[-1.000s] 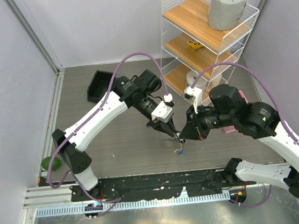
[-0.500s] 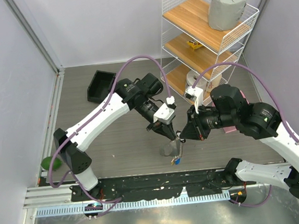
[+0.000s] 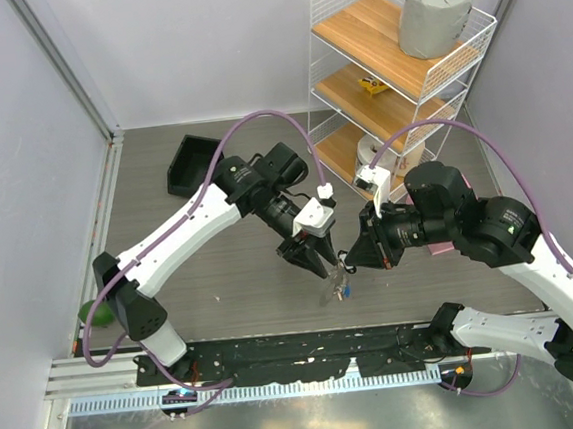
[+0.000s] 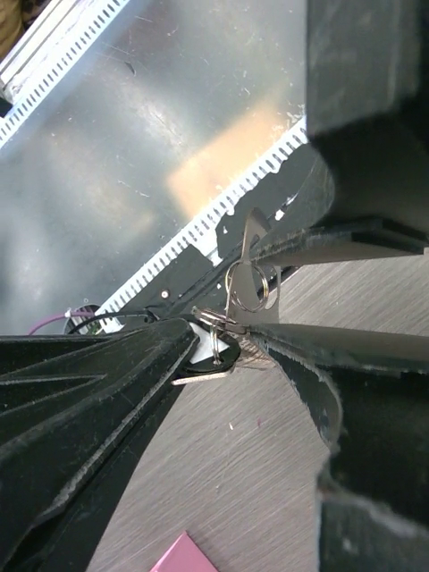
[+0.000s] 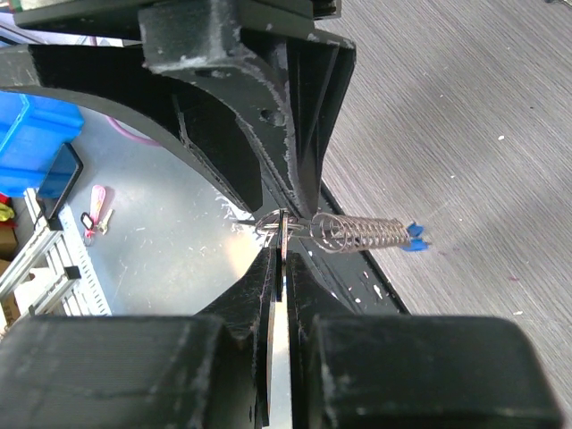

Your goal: Remove the keys from the keyring

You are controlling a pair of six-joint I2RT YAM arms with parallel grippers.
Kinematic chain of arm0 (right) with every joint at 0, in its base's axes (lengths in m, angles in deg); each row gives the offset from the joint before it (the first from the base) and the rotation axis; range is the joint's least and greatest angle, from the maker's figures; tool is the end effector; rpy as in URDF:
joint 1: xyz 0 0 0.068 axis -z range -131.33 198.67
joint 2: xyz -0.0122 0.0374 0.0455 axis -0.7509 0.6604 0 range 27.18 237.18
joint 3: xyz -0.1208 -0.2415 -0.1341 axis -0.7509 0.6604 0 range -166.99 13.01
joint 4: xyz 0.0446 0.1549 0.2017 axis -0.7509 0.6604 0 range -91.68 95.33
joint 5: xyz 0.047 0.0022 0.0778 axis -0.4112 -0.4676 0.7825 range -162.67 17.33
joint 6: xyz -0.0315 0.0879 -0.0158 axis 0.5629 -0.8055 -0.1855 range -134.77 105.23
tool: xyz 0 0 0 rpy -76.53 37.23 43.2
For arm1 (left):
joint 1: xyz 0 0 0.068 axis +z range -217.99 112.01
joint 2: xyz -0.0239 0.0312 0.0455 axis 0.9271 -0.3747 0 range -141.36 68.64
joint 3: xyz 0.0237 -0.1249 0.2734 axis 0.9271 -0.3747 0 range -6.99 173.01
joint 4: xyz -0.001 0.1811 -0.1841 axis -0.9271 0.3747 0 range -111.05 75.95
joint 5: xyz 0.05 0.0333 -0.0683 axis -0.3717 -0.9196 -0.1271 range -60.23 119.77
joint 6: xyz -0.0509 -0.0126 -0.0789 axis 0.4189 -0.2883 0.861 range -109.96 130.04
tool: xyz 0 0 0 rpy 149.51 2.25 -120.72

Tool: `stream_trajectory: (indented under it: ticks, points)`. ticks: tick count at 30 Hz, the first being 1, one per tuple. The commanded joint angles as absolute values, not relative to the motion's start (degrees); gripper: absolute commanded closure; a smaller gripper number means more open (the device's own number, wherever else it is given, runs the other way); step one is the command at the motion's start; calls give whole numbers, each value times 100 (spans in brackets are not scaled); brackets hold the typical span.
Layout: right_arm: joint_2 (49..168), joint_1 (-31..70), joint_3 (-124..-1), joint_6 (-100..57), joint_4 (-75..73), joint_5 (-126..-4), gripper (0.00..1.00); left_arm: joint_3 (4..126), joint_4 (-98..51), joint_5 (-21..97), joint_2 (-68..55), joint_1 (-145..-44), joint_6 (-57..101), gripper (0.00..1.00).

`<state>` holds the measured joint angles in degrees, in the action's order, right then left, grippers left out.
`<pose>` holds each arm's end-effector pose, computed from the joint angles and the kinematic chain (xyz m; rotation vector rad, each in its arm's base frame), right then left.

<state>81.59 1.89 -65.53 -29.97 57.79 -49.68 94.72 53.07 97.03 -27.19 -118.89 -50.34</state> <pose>0.0919 0.1466 0.4173 -0.8649 2.1633 1.0206 0.1428 -0.3010 0.3905 2.0500 1.0478 -1.4776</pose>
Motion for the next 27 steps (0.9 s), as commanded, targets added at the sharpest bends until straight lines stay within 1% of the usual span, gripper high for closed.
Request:
stream_trajectory:
  ticks: [1,8,12,15,19,22,27]
  points:
    - [8079,174,-6838,-3033,5589,-4955,95,9312,4673,9745,-2391,-11923,-4437,59]
    - [8070,182,-6838,-3024,5598,-4920,95,9021,3600,9033,-2198,-11915,-3576,57]
    - [8053,174,-6847,-3024,5607,-4894,95,9056,3309,8839,-2198,-11897,-3417,52]
    - [8044,174,-6856,-3033,5607,-4902,95,9214,3352,8804,-2303,-11897,-3399,50]
    - [8026,174,-6855,-3016,5616,-4920,95,9469,3747,9198,-2444,-11897,-3662,48]
    - [8018,174,-6864,-3033,5642,-4937,95,9443,3906,9480,-2426,-11915,-3891,48]
    - [8035,183,-6855,-3007,5633,-4929,95,9469,4108,9560,-2444,-11967,-4084,48]
